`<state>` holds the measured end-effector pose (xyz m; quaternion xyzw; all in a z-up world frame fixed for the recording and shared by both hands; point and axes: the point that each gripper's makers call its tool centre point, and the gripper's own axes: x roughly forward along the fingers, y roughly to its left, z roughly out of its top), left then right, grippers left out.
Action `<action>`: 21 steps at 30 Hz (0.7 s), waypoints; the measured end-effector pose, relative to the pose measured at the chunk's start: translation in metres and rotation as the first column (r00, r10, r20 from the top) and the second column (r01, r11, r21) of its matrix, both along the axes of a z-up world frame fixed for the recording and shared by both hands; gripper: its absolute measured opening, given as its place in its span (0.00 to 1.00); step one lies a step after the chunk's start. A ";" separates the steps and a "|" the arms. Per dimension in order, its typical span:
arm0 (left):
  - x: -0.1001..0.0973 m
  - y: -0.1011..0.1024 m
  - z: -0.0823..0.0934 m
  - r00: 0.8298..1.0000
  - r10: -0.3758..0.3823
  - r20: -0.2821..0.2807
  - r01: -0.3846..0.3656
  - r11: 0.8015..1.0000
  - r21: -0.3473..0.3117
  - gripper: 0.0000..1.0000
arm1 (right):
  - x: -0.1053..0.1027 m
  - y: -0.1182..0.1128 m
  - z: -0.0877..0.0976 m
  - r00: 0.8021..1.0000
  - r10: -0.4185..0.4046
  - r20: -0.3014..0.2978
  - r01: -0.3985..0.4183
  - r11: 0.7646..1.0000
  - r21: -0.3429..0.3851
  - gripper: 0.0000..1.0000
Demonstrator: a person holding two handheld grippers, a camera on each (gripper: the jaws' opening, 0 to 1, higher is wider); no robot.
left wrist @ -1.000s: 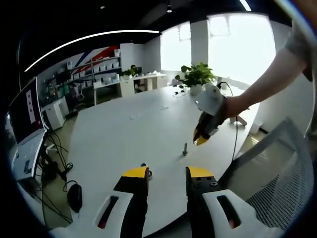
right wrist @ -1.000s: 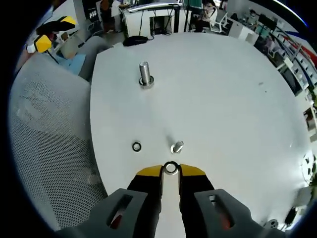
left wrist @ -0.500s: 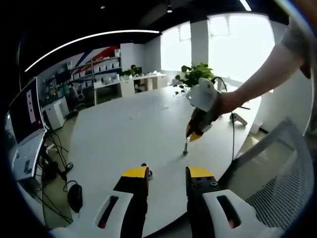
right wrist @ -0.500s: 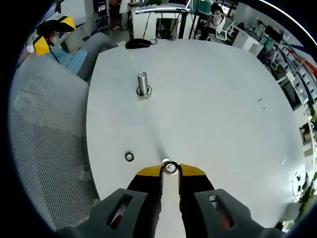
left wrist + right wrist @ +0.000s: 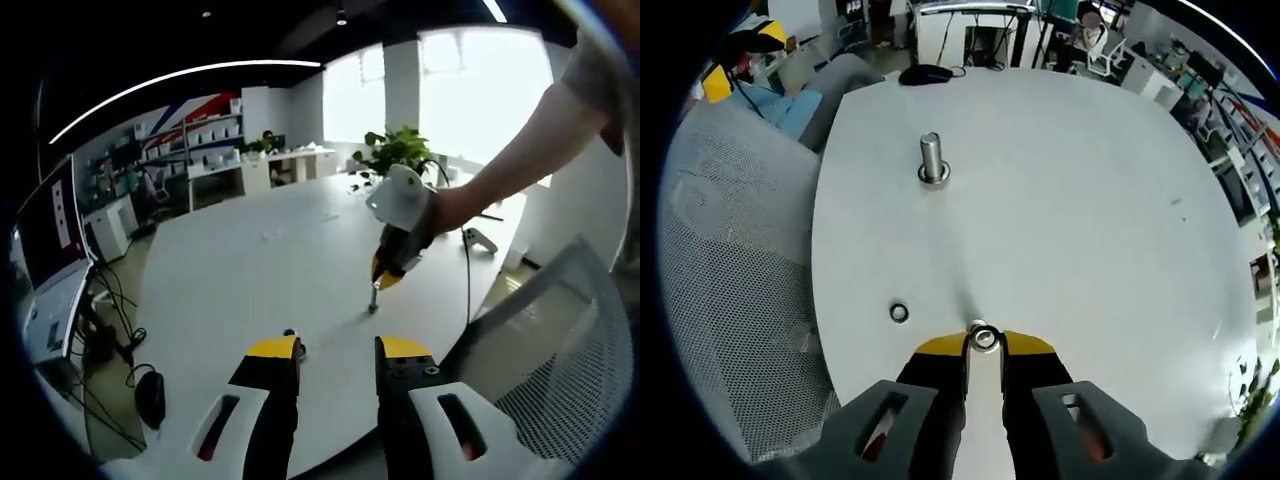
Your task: Place the washer onto the threaded stud by aligning its center hole with the stud, sliding it down to the base, and recovering from edge contact or off-axis alignment until the washer reaches the visible bottom stop.
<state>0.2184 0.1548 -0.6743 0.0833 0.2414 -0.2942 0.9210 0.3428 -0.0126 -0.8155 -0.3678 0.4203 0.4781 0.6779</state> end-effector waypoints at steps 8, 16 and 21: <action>-0.001 -0.001 0.000 1.000 -0.006 -0.004 0.006 1.000 -0.003 0.28 | 0.002 0.002 0.000 1.000 0.003 -0.005 -0.003 1.000 0.001 0.13; -0.001 -0.002 -0.001 1.000 -0.013 -0.007 0.013 1.000 -0.007 0.28 | -0.002 0.004 -0.001 1.000 0.028 -0.010 -0.029 0.999 -0.018 0.13; -0.003 -0.004 -0.002 1.000 -0.021 -0.014 0.021 1.000 -0.005 0.28 | 0.001 0.002 -0.006 0.999 0.021 -0.025 -0.021 0.999 -0.032 0.13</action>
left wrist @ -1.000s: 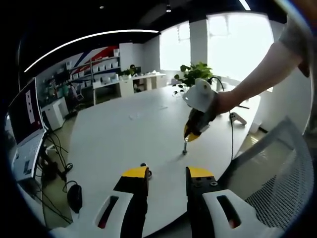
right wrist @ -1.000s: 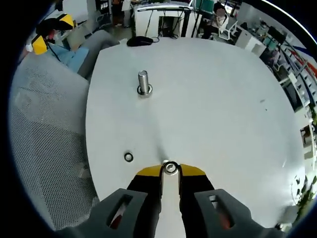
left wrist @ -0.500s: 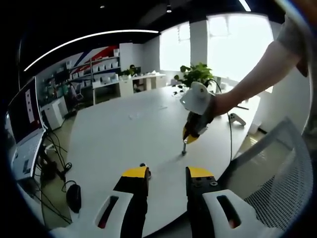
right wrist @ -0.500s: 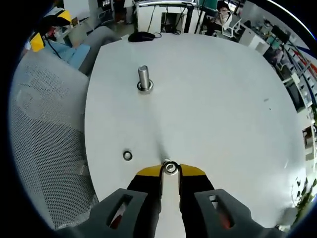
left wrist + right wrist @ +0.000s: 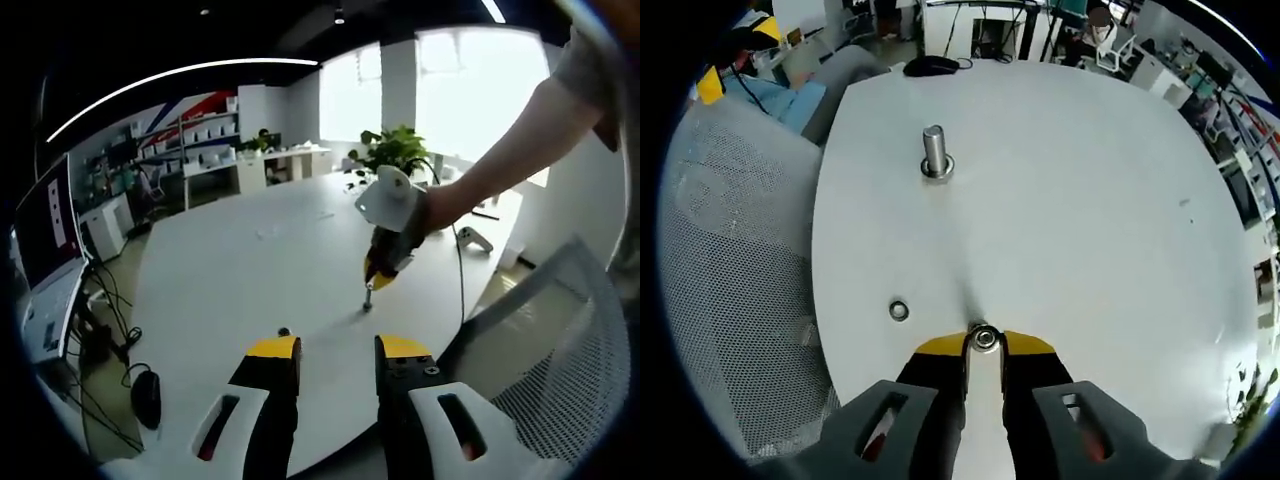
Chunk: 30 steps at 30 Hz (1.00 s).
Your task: Place the washer onto the threaded stud by aligning its center hole with the stud, sliding it down to the base, and recovering from edge contact or off-axis alignment until the washer reaches the visible bottom stop.
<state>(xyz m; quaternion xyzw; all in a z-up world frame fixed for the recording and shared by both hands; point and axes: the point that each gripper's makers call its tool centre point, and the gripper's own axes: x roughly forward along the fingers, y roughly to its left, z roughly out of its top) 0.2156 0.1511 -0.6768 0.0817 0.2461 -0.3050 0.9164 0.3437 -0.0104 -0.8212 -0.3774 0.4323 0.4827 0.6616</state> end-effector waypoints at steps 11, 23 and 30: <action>-0.004 -0.003 -0.005 1.000 -0.025 -0.009 0.026 0.999 0.029 0.27 | 0.000 0.000 -0.015 1.000 0.012 -0.023 -0.012 0.999 -0.035 0.13; -0.002 -0.002 -0.004 1.000 -0.023 -0.012 0.023 1.000 0.013 0.28 | 0.002 -0.002 -0.038 0.998 0.000 -0.064 -0.005 0.997 -0.072 0.14; -0.001 -0.001 -0.002 1.000 -0.013 -0.004 0.013 1.000 0.005 0.28 | 0.001 -0.006 -0.048 0.997 0.006 -0.073 -0.013 0.995 -0.101 0.14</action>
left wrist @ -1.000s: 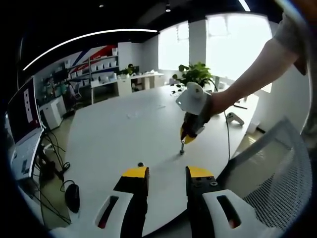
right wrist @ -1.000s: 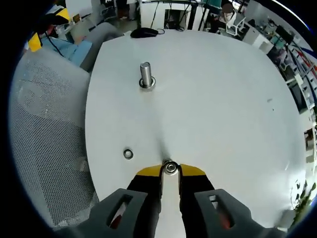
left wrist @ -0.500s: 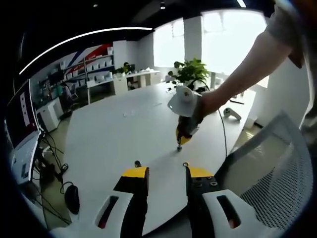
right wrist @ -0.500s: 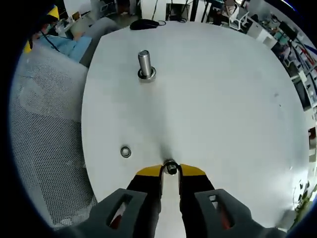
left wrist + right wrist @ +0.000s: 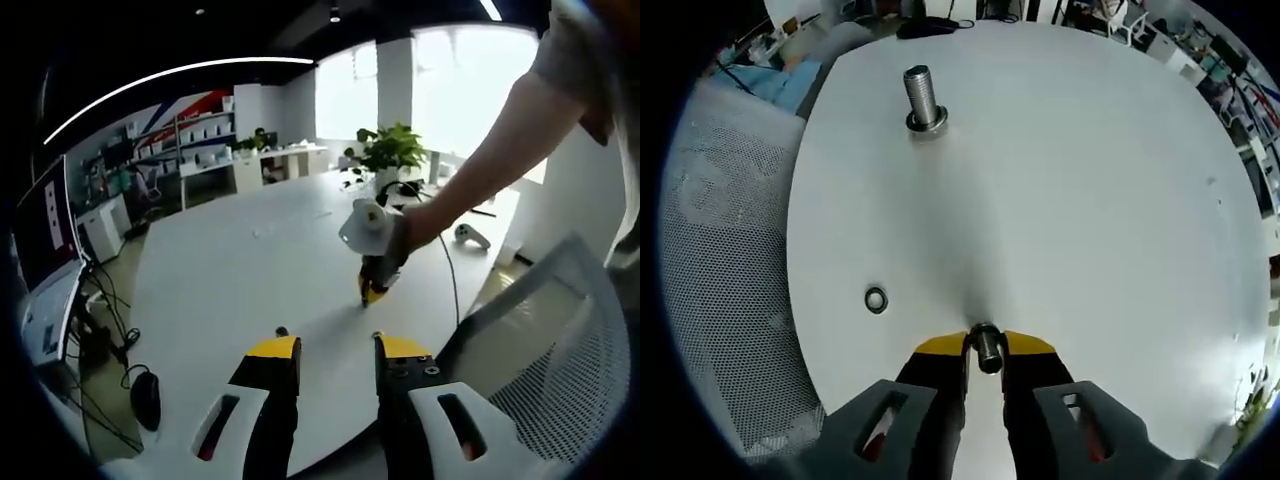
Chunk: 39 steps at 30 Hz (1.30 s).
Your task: Place the washer onto the threaded stud by aligning its center hole with the stud, sliding it down to the base, and recovering from edge contact or off-axis alignment until the washer reaches the visible bottom stop.
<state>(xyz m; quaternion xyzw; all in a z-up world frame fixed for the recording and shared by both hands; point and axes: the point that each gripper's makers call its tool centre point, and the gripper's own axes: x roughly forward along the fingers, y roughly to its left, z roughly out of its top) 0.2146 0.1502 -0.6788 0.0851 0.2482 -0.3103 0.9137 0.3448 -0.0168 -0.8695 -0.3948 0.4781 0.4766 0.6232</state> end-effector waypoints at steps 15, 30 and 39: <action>0.001 0.001 0.000 1.000 0.011 -0.003 -0.011 1.000 -0.004 0.28 | 0.003 -0.002 0.000 1.000 -0.008 -0.006 0.008 1.000 0.003 0.16; 0.004 0.007 0.001 0.999 0.039 0.010 -0.039 0.999 0.006 0.28 | -0.005 -0.022 0.011 0.999 -0.042 0.015 0.042 0.999 0.005 0.21; 0.004 0.007 0.003 0.999 0.045 0.020 -0.045 0.999 0.010 0.28 | -0.018 -0.038 0.014 0.998 -0.055 0.024 0.055 0.998 0.016 0.23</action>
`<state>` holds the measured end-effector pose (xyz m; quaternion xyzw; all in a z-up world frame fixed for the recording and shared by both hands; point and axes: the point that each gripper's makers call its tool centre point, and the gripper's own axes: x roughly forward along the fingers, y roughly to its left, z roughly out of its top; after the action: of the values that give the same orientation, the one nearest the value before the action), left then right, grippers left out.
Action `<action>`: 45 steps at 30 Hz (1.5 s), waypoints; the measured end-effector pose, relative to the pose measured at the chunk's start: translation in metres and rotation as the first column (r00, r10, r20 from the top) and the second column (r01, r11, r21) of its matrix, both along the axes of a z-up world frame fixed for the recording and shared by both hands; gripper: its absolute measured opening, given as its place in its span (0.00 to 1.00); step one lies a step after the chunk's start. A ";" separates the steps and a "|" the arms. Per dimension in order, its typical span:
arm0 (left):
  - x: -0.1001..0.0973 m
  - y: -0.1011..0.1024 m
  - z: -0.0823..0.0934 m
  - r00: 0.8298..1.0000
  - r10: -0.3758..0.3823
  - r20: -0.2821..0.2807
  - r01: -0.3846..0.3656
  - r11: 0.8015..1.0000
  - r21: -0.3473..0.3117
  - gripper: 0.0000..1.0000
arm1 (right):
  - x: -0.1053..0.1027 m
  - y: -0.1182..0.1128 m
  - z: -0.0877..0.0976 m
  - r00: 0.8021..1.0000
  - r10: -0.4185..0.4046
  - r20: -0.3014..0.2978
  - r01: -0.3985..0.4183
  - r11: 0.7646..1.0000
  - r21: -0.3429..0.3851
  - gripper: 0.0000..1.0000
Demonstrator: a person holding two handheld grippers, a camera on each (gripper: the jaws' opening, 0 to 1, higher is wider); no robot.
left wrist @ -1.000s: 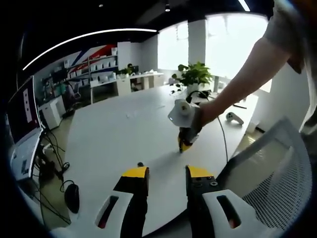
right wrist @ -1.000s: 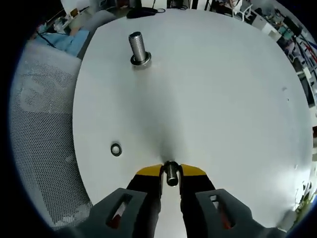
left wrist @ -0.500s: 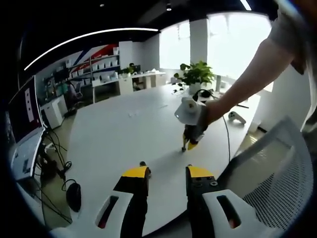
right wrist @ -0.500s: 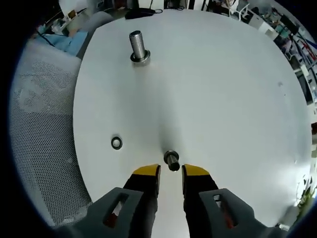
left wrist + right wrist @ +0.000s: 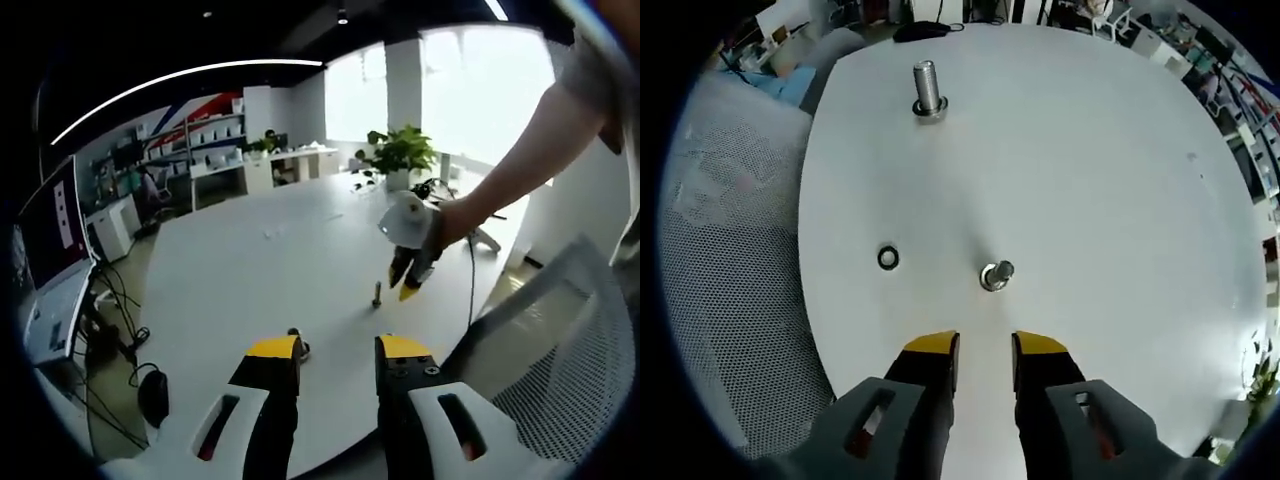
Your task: Place the washer onto the threaded stud by aligning its center hole with the stud, sliding it down to the base, and recovering from edge contact or off-axis alignment until the washer reaches the visible bottom stop.
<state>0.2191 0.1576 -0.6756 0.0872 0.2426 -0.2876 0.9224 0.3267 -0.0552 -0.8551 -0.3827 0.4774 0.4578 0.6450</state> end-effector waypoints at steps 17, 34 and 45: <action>0.002 0.002 0.003 1.000 0.002 0.013 -0.002 1.000 -0.006 0.28 | -0.018 -0.010 0.005 0.999 -0.043 0.017 0.042 0.998 0.053 0.24; 0.003 0.004 0.001 1.000 0.020 0.005 -0.020 1.000 -0.005 0.27 | -0.030 0.030 0.006 1.000 -0.005 -0.001 0.005 0.992 0.129 0.24; 0.003 0.005 -0.002 1.000 0.017 -0.001 -0.017 1.000 0.024 0.27 | -0.046 0.052 -0.005 0.998 0.052 -0.038 -0.046 0.988 0.148 0.24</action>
<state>0.2217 0.1624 -0.6778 0.0961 0.2475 -0.2767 0.9235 0.2803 -0.0028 -0.8599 -0.3362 0.4463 0.5154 0.6497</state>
